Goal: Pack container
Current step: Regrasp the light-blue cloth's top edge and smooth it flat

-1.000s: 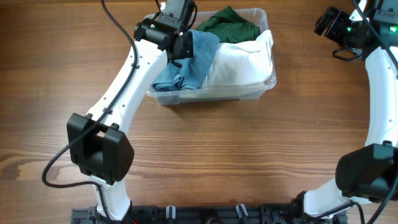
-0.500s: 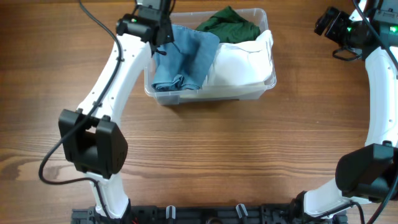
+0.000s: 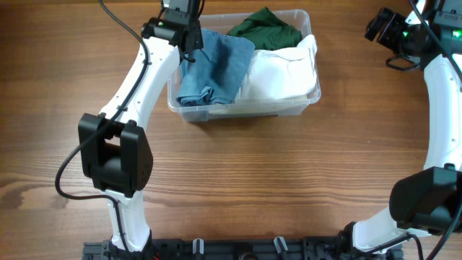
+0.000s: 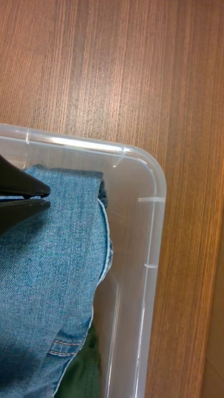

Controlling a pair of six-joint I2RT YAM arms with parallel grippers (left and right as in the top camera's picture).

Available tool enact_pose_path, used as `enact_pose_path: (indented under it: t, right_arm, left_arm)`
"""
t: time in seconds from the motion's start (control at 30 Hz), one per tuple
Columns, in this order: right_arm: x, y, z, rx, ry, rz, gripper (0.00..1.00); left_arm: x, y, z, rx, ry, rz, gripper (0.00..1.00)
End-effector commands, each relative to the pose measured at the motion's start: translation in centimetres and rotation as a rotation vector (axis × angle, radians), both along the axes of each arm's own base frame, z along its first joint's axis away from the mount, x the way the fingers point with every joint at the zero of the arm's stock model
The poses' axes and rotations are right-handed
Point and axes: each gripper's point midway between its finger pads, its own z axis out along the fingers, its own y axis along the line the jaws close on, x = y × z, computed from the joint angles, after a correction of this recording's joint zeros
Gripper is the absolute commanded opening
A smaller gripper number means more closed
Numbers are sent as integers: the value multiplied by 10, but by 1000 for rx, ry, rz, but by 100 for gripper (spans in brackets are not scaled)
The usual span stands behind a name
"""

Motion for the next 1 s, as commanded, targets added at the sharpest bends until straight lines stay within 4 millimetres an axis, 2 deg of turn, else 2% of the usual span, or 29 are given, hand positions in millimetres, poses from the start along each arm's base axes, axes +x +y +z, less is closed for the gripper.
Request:
enact_pose_path:
  t: [0.0,0.17,0.4,0.57,0.73,0.97]
  right_arm:
    - [1,0,-8,3,18,-7,100]
    - [1,0,-8,3,18,-8,100]
    - [1,0,-8,3,18,-8,100]
    - [1,0,-8,3,18,-8,100]
    - [1,0,-8,3,18,-7,100]
    - [1,0,-8,3,18,-8,100]
  left_arm:
    - [2,-3,-1,8,-4,-23,4]
    - [4,-6,1,4,-16,-27,4]
    - [5,-28,3,21,-23,-161,5]
    - [7,-30,-1,21,-20,-163,5]
    - [7,-33,-17,15,12,-174,5]
    - [7,-35,-54,21,81,-182,5]
